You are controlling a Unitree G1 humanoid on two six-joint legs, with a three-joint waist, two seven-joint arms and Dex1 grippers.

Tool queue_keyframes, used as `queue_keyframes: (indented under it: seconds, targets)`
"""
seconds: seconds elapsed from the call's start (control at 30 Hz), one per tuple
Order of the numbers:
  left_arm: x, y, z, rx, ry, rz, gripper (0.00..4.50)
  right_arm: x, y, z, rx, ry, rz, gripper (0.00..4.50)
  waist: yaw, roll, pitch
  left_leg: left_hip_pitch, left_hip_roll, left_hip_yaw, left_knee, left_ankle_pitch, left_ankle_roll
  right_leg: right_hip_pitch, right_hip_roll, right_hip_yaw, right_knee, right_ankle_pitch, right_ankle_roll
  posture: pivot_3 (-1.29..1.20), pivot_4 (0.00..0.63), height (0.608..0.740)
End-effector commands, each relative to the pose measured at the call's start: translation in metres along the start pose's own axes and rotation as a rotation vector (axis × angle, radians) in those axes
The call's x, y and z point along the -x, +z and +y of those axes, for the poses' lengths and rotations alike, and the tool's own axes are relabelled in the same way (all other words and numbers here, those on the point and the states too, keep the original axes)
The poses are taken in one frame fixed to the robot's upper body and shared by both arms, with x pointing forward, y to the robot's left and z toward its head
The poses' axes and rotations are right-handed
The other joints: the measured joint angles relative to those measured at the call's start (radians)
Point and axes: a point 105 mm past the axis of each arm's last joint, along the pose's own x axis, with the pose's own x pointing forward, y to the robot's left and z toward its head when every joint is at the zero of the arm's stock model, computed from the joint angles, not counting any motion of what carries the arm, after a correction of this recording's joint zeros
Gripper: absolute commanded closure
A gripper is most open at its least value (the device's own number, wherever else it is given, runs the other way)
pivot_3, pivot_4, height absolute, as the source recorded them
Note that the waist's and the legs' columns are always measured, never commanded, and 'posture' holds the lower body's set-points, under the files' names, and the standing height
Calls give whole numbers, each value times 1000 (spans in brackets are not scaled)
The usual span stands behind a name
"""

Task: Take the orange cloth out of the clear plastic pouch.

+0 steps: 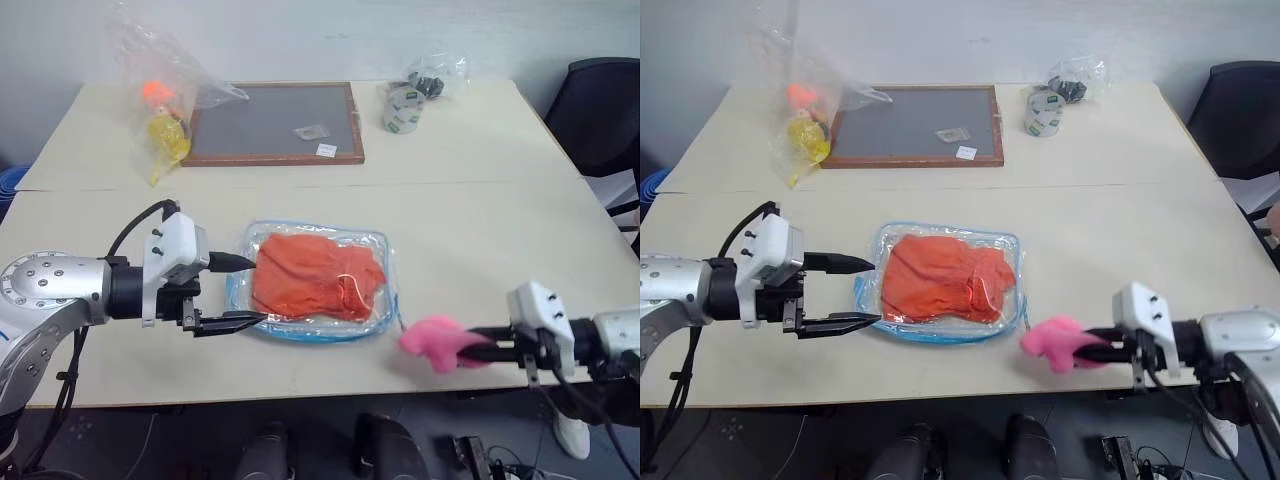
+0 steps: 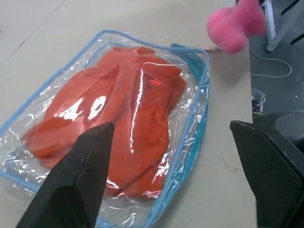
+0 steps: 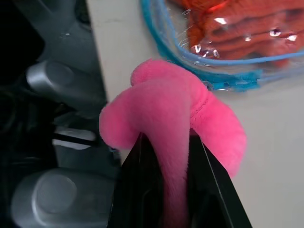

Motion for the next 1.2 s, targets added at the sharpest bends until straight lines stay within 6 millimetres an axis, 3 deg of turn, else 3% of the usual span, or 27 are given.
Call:
queue_keyframes:
  seconds: [0.03,0.13,0.23,0.37,0.57,0.67,0.77,0.9,1.03,1.17,1.2]
  targets:
    - [-3,7,-3,-43,-25,-8,412,-23,3,11,32,27,-28,4414,1,0,0,0,0,0,0,0,0,0,0,0,0,0,0,0,150,740]
    - [-6,7,-4,-43,-38,-5,412,-39,-2,0,68,-35,-16,4414,1,0,0,0,0,0,0,0,0,0,0,0,0,0,0,0,150,740]
    - [-8,7,-6,-44,-53,-3,412,-42,-1,-5,85,-52,-13,4414,1,0,0,-1,0,0,0,0,0,-1,0,0,0,0,0,0,150,740]
    - [-9,5,-6,-43,-56,1,412,-29,7,-18,165,-114,-14,4414,1,0,0,-1,0,0,0,0,0,-1,1,0,0,0,0,0,150,740]
    - [-12,5,-5,-47,-53,-12,412,12,16,-39,242,-164,47,4414,3,0,0,-1,0,0,0,0,0,0,0,0,0,0,0,0,150,740]
    - [-13,5,-3,-53,-48,-24,412,25,38,-54,342,-189,23,4414,1,0,0,0,0,0,0,0,0,0,1,0,0,0,0,0,150,740]
    - [-15,5,-2,-57,-54,-33,412,15,58,-53,445,-127,-32,4414,-3,0,0,0,0,1,0,0,0,-1,1,0,0,0,0,0,150,740]
    - [-18,4,0,-62,-66,-42,412,-14,68,-37,608,56,-54,4414,-3,0,0,-1,0,0,0,0,0,-1,1,-1,0,0,0,0,150,740]
    - [-23,3,1,-68,-80,-49,412,-40,68,-32,754,160,-75,4414,0,0,0,-1,0,1,1,0,0,-1,1,-1,0,0,0,0,150,740]
    - [-27,5,1,-76,-87,-54,412,-57,55,-39,872,221,-16,4414,1,0,0,-1,0,0,2,0,0,0,1,-1,0,0,0,0,150,740]
    - [-28,5,1,-77,-87,-56,412,-58,52,-42,877,232,3,4065,1,0,0,-1,0,0,2,0,0,-1,1,-1,0,0,0,0,150,740]
